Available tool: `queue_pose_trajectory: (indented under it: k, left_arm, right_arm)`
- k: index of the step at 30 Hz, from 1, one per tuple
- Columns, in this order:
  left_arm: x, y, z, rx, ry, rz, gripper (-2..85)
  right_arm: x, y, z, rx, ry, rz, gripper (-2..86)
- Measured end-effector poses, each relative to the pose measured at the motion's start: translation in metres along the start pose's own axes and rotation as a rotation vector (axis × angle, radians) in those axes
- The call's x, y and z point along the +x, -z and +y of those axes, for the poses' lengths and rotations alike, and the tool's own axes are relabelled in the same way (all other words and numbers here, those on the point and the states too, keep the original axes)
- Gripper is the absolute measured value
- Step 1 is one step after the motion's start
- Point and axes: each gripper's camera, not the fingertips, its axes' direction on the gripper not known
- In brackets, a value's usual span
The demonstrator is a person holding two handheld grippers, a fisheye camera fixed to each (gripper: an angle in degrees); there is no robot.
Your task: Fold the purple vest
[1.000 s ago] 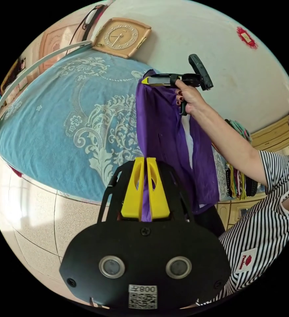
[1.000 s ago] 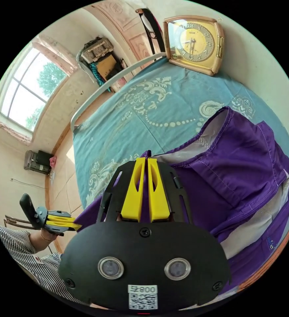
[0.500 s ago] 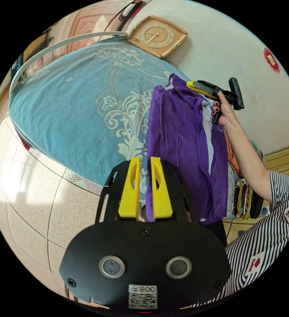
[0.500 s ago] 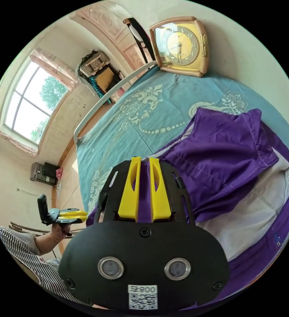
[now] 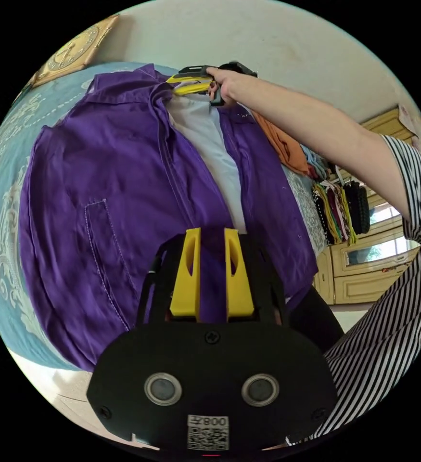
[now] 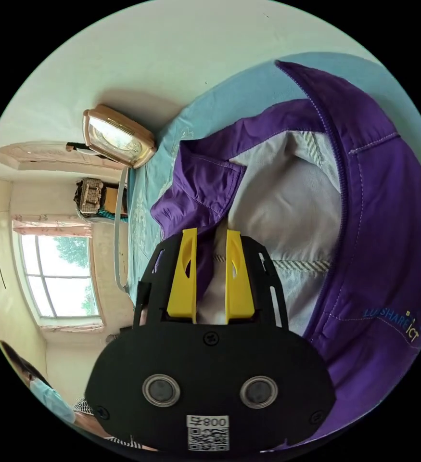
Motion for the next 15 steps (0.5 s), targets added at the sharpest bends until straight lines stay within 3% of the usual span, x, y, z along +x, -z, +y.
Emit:
queue_pose_trajectory:
  k: [4,15]
  left_arm:
    - [0.003,-0.005,-0.006,-0.005,0.012,-0.054,1.2]
    - [0.028,-0.005,-0.025,0.05,-0.108,0.057,0.1]
  right_arm:
    - [0.015,-0.001,-0.001,0.015,-0.021,-0.038,4.5]
    - [-0.057,0.053,0.007,0.032,0.325,0.148,0.9]
